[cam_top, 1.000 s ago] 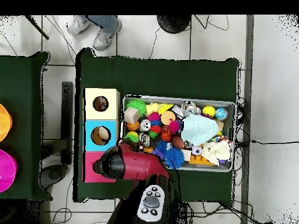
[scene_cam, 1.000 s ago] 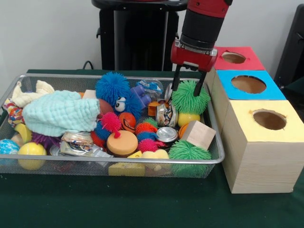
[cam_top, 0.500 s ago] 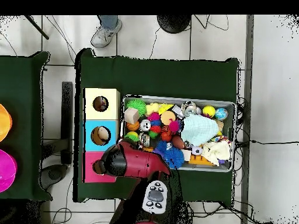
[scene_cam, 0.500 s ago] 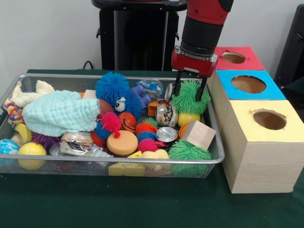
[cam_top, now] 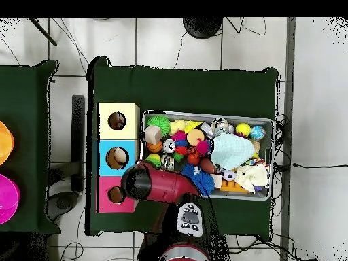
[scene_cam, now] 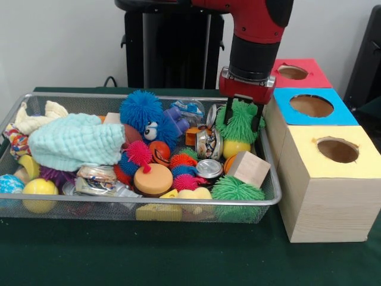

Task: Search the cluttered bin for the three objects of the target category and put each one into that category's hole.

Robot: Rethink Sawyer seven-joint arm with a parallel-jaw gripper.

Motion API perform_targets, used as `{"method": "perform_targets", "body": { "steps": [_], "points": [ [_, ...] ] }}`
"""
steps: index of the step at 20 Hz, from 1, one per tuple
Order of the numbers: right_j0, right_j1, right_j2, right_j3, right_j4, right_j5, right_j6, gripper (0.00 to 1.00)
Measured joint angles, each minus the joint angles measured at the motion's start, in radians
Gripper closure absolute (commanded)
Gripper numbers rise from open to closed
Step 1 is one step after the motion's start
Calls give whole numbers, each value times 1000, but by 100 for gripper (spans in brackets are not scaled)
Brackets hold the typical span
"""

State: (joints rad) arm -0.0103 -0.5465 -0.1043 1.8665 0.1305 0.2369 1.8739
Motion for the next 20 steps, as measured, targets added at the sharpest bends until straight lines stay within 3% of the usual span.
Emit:
{"method": "perform_targets", "body": {
  "steps": [13,14,20],
  "points": [
    [-28,-6,23,-5,-14,52,0,0],
    [-12,-13,13,-15,-37,66,0,100],
    [-3,-24,10,-28,-66,90,0,100]
  ]
}}
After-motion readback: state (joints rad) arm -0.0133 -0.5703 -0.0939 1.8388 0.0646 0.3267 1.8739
